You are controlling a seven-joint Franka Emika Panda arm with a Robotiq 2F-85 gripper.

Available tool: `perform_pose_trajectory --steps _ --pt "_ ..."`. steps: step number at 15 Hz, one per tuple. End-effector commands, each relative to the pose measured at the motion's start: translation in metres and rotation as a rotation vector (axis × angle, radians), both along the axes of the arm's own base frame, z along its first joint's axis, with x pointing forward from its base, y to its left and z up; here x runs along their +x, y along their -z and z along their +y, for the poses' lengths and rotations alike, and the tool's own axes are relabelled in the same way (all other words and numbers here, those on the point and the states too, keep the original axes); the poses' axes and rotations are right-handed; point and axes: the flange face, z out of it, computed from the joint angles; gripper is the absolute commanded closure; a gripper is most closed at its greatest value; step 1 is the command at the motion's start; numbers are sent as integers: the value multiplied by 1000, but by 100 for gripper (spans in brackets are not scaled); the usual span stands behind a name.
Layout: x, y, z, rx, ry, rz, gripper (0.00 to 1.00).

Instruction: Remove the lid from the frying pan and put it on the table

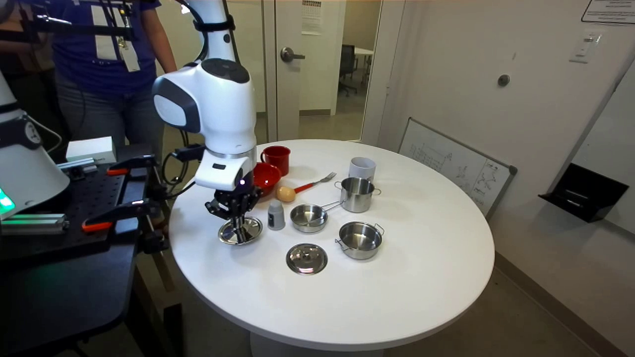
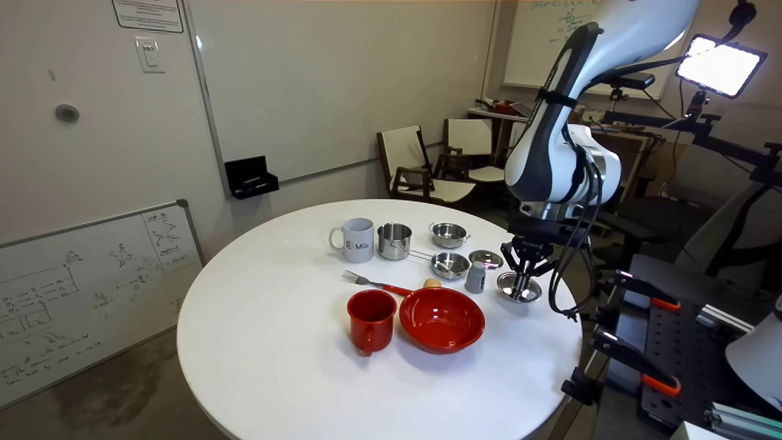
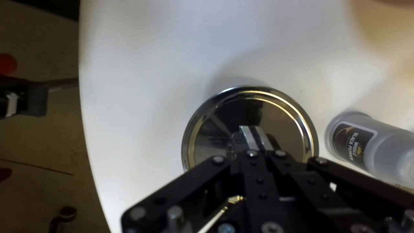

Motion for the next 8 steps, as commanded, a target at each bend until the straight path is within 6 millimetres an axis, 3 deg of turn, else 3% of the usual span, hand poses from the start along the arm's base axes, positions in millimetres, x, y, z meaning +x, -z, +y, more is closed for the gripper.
perform_pose_trajectory --steps 1,2,4,8 --pt "-1 18 -3 33 17 -35 100" --pt "-2 23 -3 44 21 -38 74" --pt "-4 31 -5 63 25 -42 66" --pt "-5 37 -7 71 24 -43 37"
